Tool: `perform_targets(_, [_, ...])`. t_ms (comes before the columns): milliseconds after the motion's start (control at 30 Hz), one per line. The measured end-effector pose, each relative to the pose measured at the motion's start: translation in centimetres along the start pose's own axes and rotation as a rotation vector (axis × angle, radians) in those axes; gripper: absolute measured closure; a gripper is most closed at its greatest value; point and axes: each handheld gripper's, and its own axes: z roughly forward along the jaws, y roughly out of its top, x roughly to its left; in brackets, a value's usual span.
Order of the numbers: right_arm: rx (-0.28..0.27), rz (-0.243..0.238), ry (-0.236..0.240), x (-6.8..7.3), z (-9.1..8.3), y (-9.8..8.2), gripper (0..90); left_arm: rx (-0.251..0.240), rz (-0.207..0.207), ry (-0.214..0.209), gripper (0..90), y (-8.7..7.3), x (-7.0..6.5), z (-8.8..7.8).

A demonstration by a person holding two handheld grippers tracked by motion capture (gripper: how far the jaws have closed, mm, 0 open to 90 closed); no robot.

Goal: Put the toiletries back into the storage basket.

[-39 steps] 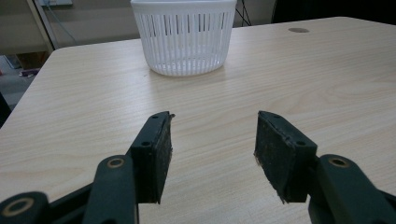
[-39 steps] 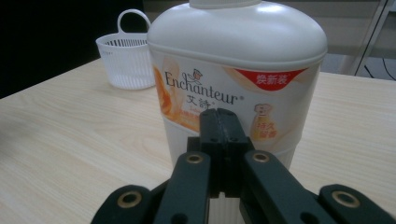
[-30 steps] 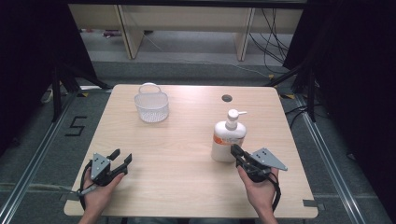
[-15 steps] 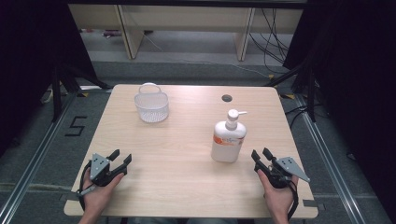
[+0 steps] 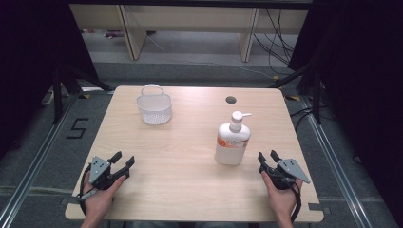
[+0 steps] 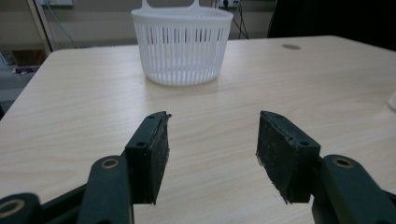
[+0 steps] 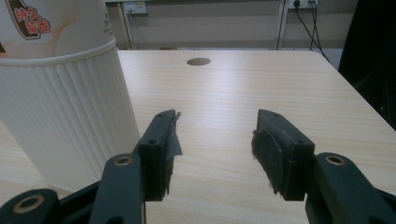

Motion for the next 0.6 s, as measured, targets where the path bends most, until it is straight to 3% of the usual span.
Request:
perform_targets(33, [-0.017, -0.018, -0.006, -0.1, 0.1, -0.1, 49.1, 0.000, 0.000, 0.000, 41.6, 0.0, 0.0, 0.0])
perform_targets(67, [-0.016, 0.011, 0.000, 0.1, 0.2, -0.1, 49.1, -0.010, -0.002, -0.010, 41.0, 0.5, -0.5, -0.1])
perform_targets(100, [-0.013, 0.012, -0.005, 0.0, 0.2, -0.2, 49.0, -0.013, 0.007, -0.017, 40.6, 0.8, -0.7, -0.2])
perform_targets(133, [-0.018, -0.012, -0.022, -0.1, 0.2, -0.2, 48.9, -0.020, 0.007, -0.027, 40.1, 1.1, -1.0, -0.2])
perform_targets(167, [-0.013, -0.005, -0.028, -0.2, 0.2, -0.2, 48.7, -0.024, 0.007, -0.034, 39.5, 1.3, -1.2, -0.2])
perform_targets(200, [-0.015, 0.034, -0.027, 0.0, 0.2, -0.3, 48.7, -0.021, 0.006, -0.035, 39.1, 1.7, -1.5, -0.3])
perform_targets(267, [-0.022, -0.007, -0.035, -0.6, 0.2, -0.4, 48.7, -0.027, -0.001, -0.047, 38.2, 2.3, -2.1, -0.3])
perform_targets(333, [-0.020, 0.032, -0.043, -0.6, 0.2, -0.6, 48.7, -0.027, -0.002, -0.057, 37.1, 3.0, -2.8, -0.2])
perform_targets(367, [-0.004, 0.017, -0.049, -0.7, 0.1, -0.5, 48.6, -0.030, -0.004, -0.065, 36.9, 3.5, -3.3, -0.1])
perform_targets(433, [-0.027, 0.005, -0.050, -1.0, 0.3, -0.7, 48.6, -0.038, -0.001, -0.089, 36.4, 4.5, -4.4, 0.2])
perform_targets(467, [-0.014, 0.032, -0.047, -0.9, 0.3, -0.8, 48.6, -0.038, -0.001, -0.089, 36.0, 4.5, -4.4, 0.2])
perform_targets(500, [-0.011, 0.047, -0.048, -0.8, 0.3, -0.8, 48.6, -0.046, 0.007, -0.116, 35.8, 5.2, -5.4, 0.7])
perform_targets(600, [-0.003, 0.029, -0.069, -0.8, 0.3, -0.8, 48.6, -0.049, 0.035, -0.155, 34.8, 6.1, -7.1, 1.5])
